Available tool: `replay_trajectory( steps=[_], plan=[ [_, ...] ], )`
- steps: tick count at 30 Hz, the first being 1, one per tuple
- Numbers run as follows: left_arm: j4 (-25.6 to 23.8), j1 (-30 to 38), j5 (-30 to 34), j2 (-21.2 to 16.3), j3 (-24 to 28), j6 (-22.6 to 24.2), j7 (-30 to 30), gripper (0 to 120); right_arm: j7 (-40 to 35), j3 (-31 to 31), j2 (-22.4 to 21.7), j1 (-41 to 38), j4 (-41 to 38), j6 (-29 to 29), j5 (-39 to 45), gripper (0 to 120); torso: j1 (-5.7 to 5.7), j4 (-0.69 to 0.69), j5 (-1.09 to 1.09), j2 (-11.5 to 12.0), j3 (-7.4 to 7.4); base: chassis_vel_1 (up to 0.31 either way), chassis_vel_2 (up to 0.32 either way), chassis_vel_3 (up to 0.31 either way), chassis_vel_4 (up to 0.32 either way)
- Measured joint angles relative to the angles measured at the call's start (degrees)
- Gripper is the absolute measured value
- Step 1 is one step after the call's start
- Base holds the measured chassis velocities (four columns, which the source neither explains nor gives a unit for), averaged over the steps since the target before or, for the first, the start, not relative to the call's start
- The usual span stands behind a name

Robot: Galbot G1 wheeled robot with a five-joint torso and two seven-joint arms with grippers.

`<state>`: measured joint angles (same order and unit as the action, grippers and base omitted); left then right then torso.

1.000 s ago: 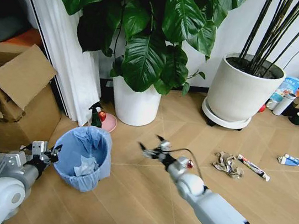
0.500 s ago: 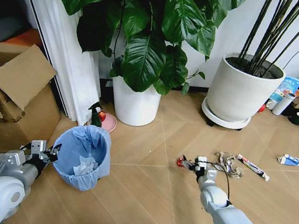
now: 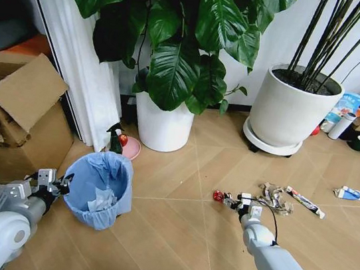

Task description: Pick up the trash bin and place the garbage on the floor into it.

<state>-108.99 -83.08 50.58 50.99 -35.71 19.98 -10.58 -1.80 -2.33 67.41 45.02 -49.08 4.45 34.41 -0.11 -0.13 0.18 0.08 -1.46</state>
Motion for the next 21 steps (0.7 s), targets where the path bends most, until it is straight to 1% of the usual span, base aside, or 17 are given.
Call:
replay_trajectory(
  steps=[6, 8, 11, 19, 20, 21],
  plan=[
    [0.00, 0.06, 0.06, -0.32, 0.08, 0.04, -0.07, 0, 1.09, 0.34, 1.65, -2.26, 3.40, 0.68, -0.66, 100, 0.00, 0.01, 0.01, 0.00, 0.00, 0.000, 0.000, 0.000, 0.000],
    [0.00, 0.16, 0.08, -0.36, 0.12, 0.04, -0.09, 0, 1.49, 0.43, 2.23, -3.01, 4.87, 0.81, -0.85, 100, 0.00, 0.01, -0.02, 0.00, 0.00, 0.000, 0.000, 0.000, 0.000],
    [0.01, 0.23, 0.13, -0.37, 0.20, 0.06, -0.09, 0, 1.55, 0.56, 2.63, -3.57, 5.77, 0.84, -0.86, 100, 0.00, 0.00, 0.01, 0.00, 0.00, 0.000, 0.000, 0.000, 0.000],
    [0.02, 0.31, 0.17, -0.37, 0.27, 0.11, -0.13, 0, 2.67, 1.33, 4.04, -5.92, 9.53, 1.01, -1.04, 100, 0.00, 0.00, -0.01, 0.00, 0.00, 0.000, 0.000, 0.000, 0.000],
    [0.02, 0.32, 0.18, -0.37, 0.27, 0.11, -0.13, 0, 2.98, 1.39, 4.31, -6.29, 10.32, 1.01, -1.05, 96, 0.00, 0.00, 0.00, 0.00, 0.00, 0.000, 0.000, 0.000, 0.000],
    [0.02, 0.32, 0.18, -0.37, 0.27, 0.11, -0.13, 0, 2.98, 1.39, 4.31, -6.29, 10.32, 1.01, -1.05, 96, 0.00, 0.00, 0.00, 0.00, 0.00, 0.000, 0.000, 0.000, 0.000]
  ],
)
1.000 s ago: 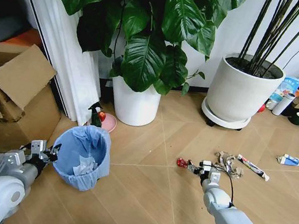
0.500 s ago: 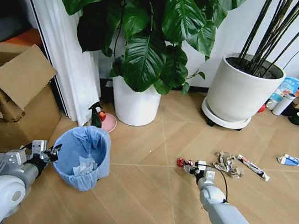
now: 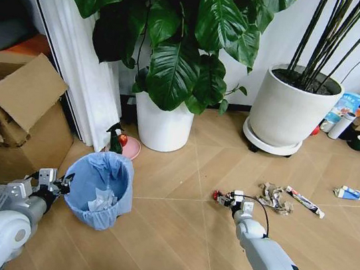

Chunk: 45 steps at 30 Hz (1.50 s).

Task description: Pick up the trash bin and place the garbage on the floor into it.

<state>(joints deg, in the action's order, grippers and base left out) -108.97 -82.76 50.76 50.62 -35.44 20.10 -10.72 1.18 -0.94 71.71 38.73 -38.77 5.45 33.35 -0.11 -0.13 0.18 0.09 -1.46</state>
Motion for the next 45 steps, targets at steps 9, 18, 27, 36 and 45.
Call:
replay_trajectory(
  steps=[9, 18, 27, 36, 45],
  plan=[
    [0.17, 0.18, 0.14, -0.17, 0.00, 0.01, 0.00, 0, 1.63, -0.01, 1.17, -1.36, 3.80, 0.22, -0.06, 66, 0.00, 0.00, 0.00, 0.00, 0.00, 0.000, 0.000, 0.000, 0.000],
    [0.53, 0.44, 0.16, -0.11, 0.15, 0.02, 0.00, 0, 2.06, -0.21, 1.35, -1.75, 5.01, 0.32, -0.48, 30, 0.00, 0.00, 0.00, 0.00, 0.00, 0.000, 0.000, 0.000, 0.000],
    [0.68, 0.55, 0.16, -0.11, 0.22, 0.02, 0.09, 0, 2.12, -0.35, 1.13, -1.35, 4.44, 0.37, -0.65, 17, 0.00, 0.01, 0.00, 0.00, 0.00, 0.000, 0.000, 0.000, 0.000],
    [0.56, -0.04, 0.31, 0.02, 0.76, -0.01, 0.39, 0, 9.86, 1.23, -2.99, 2.52, -9.77, 9.25, -0.21, 17, 0.00, -0.03, 0.00, 0.00, 0.00, 0.000, 0.000, 0.000, 0.000],
    [0.14, -0.20, 0.01, 0.60, 1.54, 0.02, 0.31, 0, 20.14, 15.59, -4.18, -2.38, -28.37, 17.26, 14.13, 17, 0.01, 0.01, 0.04, 0.00, 0.01, 0.000, 0.000, 0.000, 0.000]
  ],
)
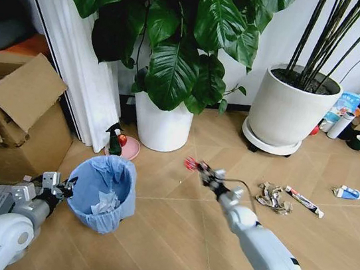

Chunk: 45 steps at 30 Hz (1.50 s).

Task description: Pick up the trash bin and place the garbage on the floor into it.

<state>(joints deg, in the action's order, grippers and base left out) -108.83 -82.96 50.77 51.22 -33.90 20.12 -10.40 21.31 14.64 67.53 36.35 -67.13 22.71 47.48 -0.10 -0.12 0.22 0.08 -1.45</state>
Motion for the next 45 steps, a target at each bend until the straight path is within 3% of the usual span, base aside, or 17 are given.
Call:
replay_trajectory(
  steps=[5, 10, 20, 33, 42, 45],
  plan=[
    [-0.33, -0.37, 0.09, -0.59, -0.19, 0.06, -0.03, 0, 2.39, 9.40, 1.19, -5.12, -6.31, 0.30, 5.40, 17, 0.00, 0.00, 0.00, 0.00, 0.00, 0.000, 0.000, 0.000, 0.000],
    [-0.76, -0.44, 0.14, -0.87, -0.34, 0.19, -0.03, 0, 5.50, 17.40, 3.08, -9.16, -7.13, -0.77, 8.02, 17, 0.00, 0.00, -0.02, 0.00, -0.01, 0.000, 0.000, 0.000, 0.000],
    [-1.40, -0.26, 0.39, -1.44, -0.34, 0.42, -0.04, 0, 7.26, 23.54, 4.47, -11.84, -4.40, -1.70, 7.96, 17, 0.00, -0.02, -0.03, 0.00, -0.01, 0.000, 0.000, 0.000, 0.000],
    [-1.42, 0.22, 0.44, -1.81, -0.24, 0.58, 0.16, 0, 8.02, 25.15, 4.51, -13.57, -1.97, -3.75, 7.38, 72, 0.00, -0.01, -0.03, 0.00, -0.01, 0.000, 0.000, 0.000, 0.000],
    [-1.05, 0.58, 0.78, -2.05, -0.29, 0.59, 0.23, 0, 7.76, 24.30, 3.96, -12.39, -1.84, -3.99, 7.15, 97, 0.00, -0.01, -0.03, 0.00, -0.01, 0.000, 0.000, 0.000, 0.000],
    [-0.74, 0.21, 0.72, -1.69, -0.52, 0.58, 0.31, 0, -2.89, 19.29, 2.55, -9.81, -3.19, -4.94, 4.11, 100, 0.00, 0.01, -0.05, 0.00, -0.01, 0.000, 0.000, 0.000, 0.000]
  ],
)
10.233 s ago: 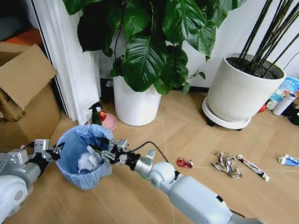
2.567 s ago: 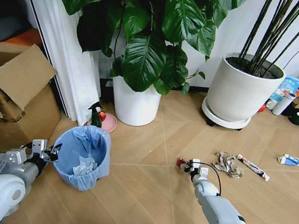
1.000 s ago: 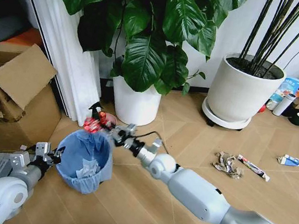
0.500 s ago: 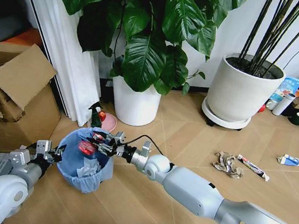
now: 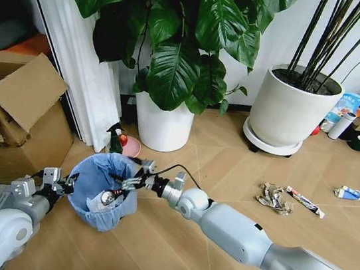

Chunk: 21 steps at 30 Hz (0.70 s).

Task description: Pick up the trash bin and place the garbage on the floor into it.

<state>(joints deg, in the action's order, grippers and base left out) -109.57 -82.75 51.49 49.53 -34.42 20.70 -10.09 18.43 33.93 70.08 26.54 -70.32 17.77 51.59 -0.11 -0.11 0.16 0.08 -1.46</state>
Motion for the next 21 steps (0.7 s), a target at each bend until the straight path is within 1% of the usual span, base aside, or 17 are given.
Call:
replay_trajectory(
  steps=[1, 2, 4, 5, 7, 9, 10, 11, 12, 13, 14, 16, 17, 18, 21],
  plan=[
    [0.04, -0.39, -0.17, 0.32, -0.41, -0.08, 0.18, 0, -5.30, -1.96, -1.18, 0.90, -0.48, -0.75, -1.64, 100, 0.00, -0.01, 0.01, 0.00, 0.00, 0.000, 0.000, 0.000, 0.000],
    [0.04, -0.39, -0.17, 0.32, -0.41, -0.08, 0.18, 0, -5.30, -1.96, -1.18, 0.90, -0.48, -0.75, -1.64, 100, 0.00, -0.01, 0.01, 0.00, 0.00, 0.000, 0.000, 0.000, 0.000],
    [-0.09, -1.14, -0.47, 1.26, -1.45, -0.28, 0.50, 0, -14.28, -5.79, -4.05, 3.00, -1.51, -2.83, -4.45, 100, 0.00, -0.01, -0.02, 0.00, 0.00, 0.000, 0.000, 0.000, 0.000],
    [-0.09, -1.14, -0.47, 1.26, -1.45, -0.28, 0.50, 0, -14.28, -5.79, -4.05, 3.00, -1.51, -2.83, -4.45, 100, 0.00, -0.01, -0.02, 0.00, 0.00, 0.000, 0.000, 0.000, 0.000],
    [-0.34, -1.50, -0.62, 1.83, -2.00, -0.42, 0.56, 0, -19.30, -9.37, -7.74, 5.35, -2.90, -3.64, -6.59, 100, 0.00, -0.01, 0.00, 0.00, 0.00, 0.000, 0.000, 0.000, 0.000],
    [-0.45, -1.58, -0.67, 2.10, -2.21, -0.50, 0.58, 0, -20.67, -13.03, -11.40, 8.39, -4.91, -4.12, -7.95, 100, 0.00, -0.05, -0.01, 0.00, 0.00, 0.000, 0.000, 0.000, 0.000],
    [-0.45, -1.58, -0.67, 2.10, -2.21, -0.50, 0.58, 0, -20.67, -13.03, -11.40, 8.39, -4.91, -4.12, -7.95, 100, 0.00, -0.05, -0.01, 0.00, 0.00, 0.000, 0.000, 0.000, 0.000],
    [-0.46, -1.58, -0.69, 2.19, -2.29, -0.52, 0.58, 0, -21.05, -14.41, -12.49, 9.57, -5.84, -4.44, -7.93, 100, 0.00, -0.05, -0.01, 0.00, 0.00, 0.000, 0.000, 0.000, 0.000],
    [-0.46, -1.58, -0.71, 2.45, -2.49, -0.56, 0.58, 0, -21.56, -17.17, -14.08, 11.98, -7.75, -4.88, -7.47, 100, 0.00, -0.04, 0.00, 0.00, 0.01, 0.000, 0.000, 0.000, 0.000],
    [-0.47, -1.58, -0.72, 2.51, -2.53, -0.57, 0.59, 0, -21.61, -17.62, -14.28, 12.43, -8.02, -4.91, -7.40, 100, 0.00, -0.04, 0.00, 0.00, 0.01, 0.000, 0.000, 0.000, 0.000],
    [-0.45, -1.60, -0.93, 2.84, -2.78, -0.68, 0.66, 0, -22.07, -21.14, -15.47, 15.99, -9.59, -5.21, -7.18, 100, 0.00, -0.03, 0.00, 0.00, 0.01, 0.000, 0.000, 0.000, 0.000],
    [-0.42, -1.65, -1.05, 2.98, -2.90, -0.74, 0.68, 0, -22.16, -22.36, -15.80, 17.22, -10.00, -5.38, -7.17, 100, 0.00, -0.04, -0.01, 0.00, 0.00, 0.000, 0.000, 0.000, 0.000],
    [-0.39, -1.79, -1.22, 3.27, -3.17, -0.84, 0.75, 0, -22.26, -25.29, -16.31, 19.95, -10.88, -5.66, -7.11, 100, 0.00, -0.03, -0.04, 0.00, 0.00, 0.000, 0.000, 0.000, 0.000],
    [-0.40, -2.05, -1.35, 3.85, -3.63, -0.90, 0.84, 0, -22.32, -32.22, -16.58, 25.77, -12.51, -5.95, -7.26, 100, 0.01, 0.00, 0.00, 0.00, 0.02, 0.000, 0.000, 0.000, 0.000],
    [-0.42, -2.22, -1.51, 4.55, -4.19, -1.04, 0.89, 0, -21.54, -41.31, -16.25, 33.73, -14.47, -6.42, -8.57, 100, 0.00, -0.02, -0.05, 0.00, 0.01, 0.000, 0.000, 0.000, 0.000]
  ],
)
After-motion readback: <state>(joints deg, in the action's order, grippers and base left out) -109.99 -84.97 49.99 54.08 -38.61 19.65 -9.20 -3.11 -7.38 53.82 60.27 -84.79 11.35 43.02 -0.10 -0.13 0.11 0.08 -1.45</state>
